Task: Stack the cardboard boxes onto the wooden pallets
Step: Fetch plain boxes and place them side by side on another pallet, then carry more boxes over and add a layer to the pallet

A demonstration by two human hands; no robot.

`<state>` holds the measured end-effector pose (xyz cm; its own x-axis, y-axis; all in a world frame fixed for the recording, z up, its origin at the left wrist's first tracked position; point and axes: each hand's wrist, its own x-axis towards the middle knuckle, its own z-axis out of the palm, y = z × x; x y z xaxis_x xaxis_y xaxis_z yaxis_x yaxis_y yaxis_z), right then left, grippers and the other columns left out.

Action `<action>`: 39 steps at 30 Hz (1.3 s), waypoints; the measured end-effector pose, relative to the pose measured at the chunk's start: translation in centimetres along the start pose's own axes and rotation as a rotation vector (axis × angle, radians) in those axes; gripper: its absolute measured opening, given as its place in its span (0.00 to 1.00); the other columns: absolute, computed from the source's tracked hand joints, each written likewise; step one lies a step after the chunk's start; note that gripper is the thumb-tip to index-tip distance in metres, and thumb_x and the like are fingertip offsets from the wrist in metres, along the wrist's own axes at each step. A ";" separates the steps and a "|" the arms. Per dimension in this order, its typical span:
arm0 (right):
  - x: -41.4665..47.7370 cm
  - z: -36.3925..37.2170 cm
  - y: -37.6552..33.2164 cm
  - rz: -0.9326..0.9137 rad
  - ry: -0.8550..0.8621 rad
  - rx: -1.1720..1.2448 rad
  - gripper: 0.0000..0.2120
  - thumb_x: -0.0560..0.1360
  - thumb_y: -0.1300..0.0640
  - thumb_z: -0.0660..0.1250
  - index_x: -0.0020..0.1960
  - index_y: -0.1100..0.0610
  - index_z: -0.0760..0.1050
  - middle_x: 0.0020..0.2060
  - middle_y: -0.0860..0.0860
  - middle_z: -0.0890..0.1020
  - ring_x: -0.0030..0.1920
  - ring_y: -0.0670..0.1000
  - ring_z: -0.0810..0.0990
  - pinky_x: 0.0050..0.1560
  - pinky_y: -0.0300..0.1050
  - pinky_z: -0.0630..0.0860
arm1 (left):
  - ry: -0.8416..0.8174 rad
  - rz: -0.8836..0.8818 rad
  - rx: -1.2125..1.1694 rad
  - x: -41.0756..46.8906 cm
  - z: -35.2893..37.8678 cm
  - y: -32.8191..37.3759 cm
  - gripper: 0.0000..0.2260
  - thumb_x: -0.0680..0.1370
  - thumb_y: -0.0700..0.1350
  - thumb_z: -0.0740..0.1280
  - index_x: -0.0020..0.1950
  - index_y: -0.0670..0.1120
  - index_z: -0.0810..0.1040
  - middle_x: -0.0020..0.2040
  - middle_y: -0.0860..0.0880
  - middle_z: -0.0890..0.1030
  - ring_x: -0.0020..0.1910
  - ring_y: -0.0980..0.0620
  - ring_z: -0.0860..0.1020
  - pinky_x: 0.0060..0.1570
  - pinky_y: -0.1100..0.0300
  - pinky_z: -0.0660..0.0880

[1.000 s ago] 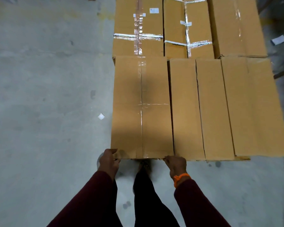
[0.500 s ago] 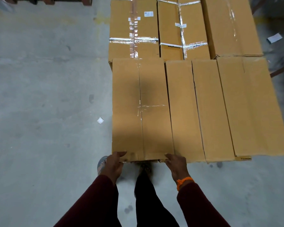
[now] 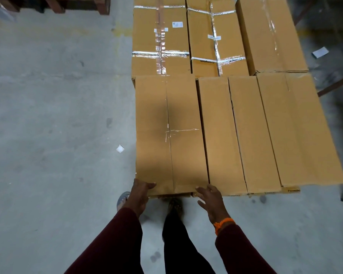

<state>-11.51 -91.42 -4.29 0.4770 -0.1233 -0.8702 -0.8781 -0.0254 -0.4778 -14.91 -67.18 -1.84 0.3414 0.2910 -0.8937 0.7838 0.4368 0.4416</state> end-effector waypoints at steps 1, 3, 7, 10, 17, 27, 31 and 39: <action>0.0 0.5 0.2 0.009 0.017 -0.044 0.32 0.76 0.60 0.74 0.76 0.61 0.65 0.65 0.62 0.77 0.63 0.60 0.78 0.64 0.57 0.77 | -0.021 0.011 0.043 0.0 -0.2 -0.1 0.18 0.78 0.35 0.68 0.67 0.43 0.71 0.60 0.42 0.77 0.46 0.51 0.75 0.43 0.59 0.71; -0.7 1.5 0.1 -0.020 0.040 -0.144 0.33 0.73 0.54 0.76 0.74 0.60 0.69 0.64 0.60 0.78 0.63 0.59 0.79 0.65 0.59 0.77 | -0.040 0.020 0.101 -0.3 -0.8 0.1 0.24 0.78 0.39 0.70 0.73 0.42 0.70 0.66 0.36 0.75 0.51 0.47 0.76 0.47 0.57 0.71; -5.2 5.1 -0.6 -0.208 0.030 -0.442 0.26 0.74 0.54 0.73 0.69 0.61 0.74 0.62 0.59 0.80 0.61 0.58 0.79 0.64 0.57 0.76 | -0.065 0.079 0.308 -4.2 -3.1 2.1 0.28 0.77 0.46 0.73 0.76 0.42 0.70 0.73 0.41 0.73 0.69 0.43 0.74 0.58 0.56 0.72; -10.1 9.5 -1.9 -0.417 -0.068 -0.626 0.23 0.77 0.57 0.71 0.70 0.60 0.75 0.64 0.58 0.80 0.63 0.58 0.78 0.65 0.53 0.75 | -0.081 0.210 0.330 -8.8 -6.0 4.4 0.22 0.78 0.46 0.72 0.72 0.43 0.76 0.69 0.43 0.78 0.66 0.46 0.77 0.55 0.57 0.74; -21.9 20.6 -3.9 -0.927 -0.265 -0.758 0.21 0.77 0.57 0.73 0.69 0.58 0.77 0.64 0.52 0.81 0.64 0.52 0.79 0.65 0.45 0.74 | -0.109 0.396 0.144 -18.4 -17.7 7.2 0.20 0.80 0.46 0.71 0.72 0.45 0.76 0.68 0.48 0.79 0.65 0.52 0.77 0.63 0.58 0.72; -33.6 40.6 -2.4 -1.265 -0.324 -0.756 0.17 0.76 0.56 0.74 0.64 0.56 0.80 0.61 0.49 0.83 0.61 0.49 0.81 0.61 0.56 0.79 | 0.044 0.580 -0.062 -21.5 -43.1 9.2 0.15 0.80 0.48 0.71 0.66 0.48 0.80 0.61 0.51 0.83 0.59 0.59 0.79 0.60 0.60 0.74; -38.7 49.8 -0.8 -1.281 -0.430 -0.730 0.14 0.76 0.57 0.75 0.61 0.54 0.82 0.58 0.45 0.84 0.59 0.43 0.80 0.53 0.38 0.78 | 0.156 0.652 -0.134 -22.5 -52.8 9.8 0.11 0.80 0.48 0.71 0.62 0.51 0.82 0.58 0.53 0.83 0.58 0.59 0.80 0.61 0.58 0.75; -45.8 65.1 2.5 -1.239 -0.701 -0.794 0.12 0.76 0.56 0.75 0.55 0.41 0.78 0.53 0.35 0.81 0.56 0.29 0.76 0.48 0.24 0.73 | 0.334 0.726 -0.229 -23.8 -69.5 10.9 0.19 0.77 0.29 0.62 0.33 0.44 0.84 0.51 0.56 0.87 0.58 0.57 0.82 0.55 0.63 0.75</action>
<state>-33.18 -21.24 26.49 0.5935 0.8047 -0.0098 0.3420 -0.2632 -0.9021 -50.54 -10.13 29.75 0.5210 0.7890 -0.3256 0.2906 0.1947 0.9368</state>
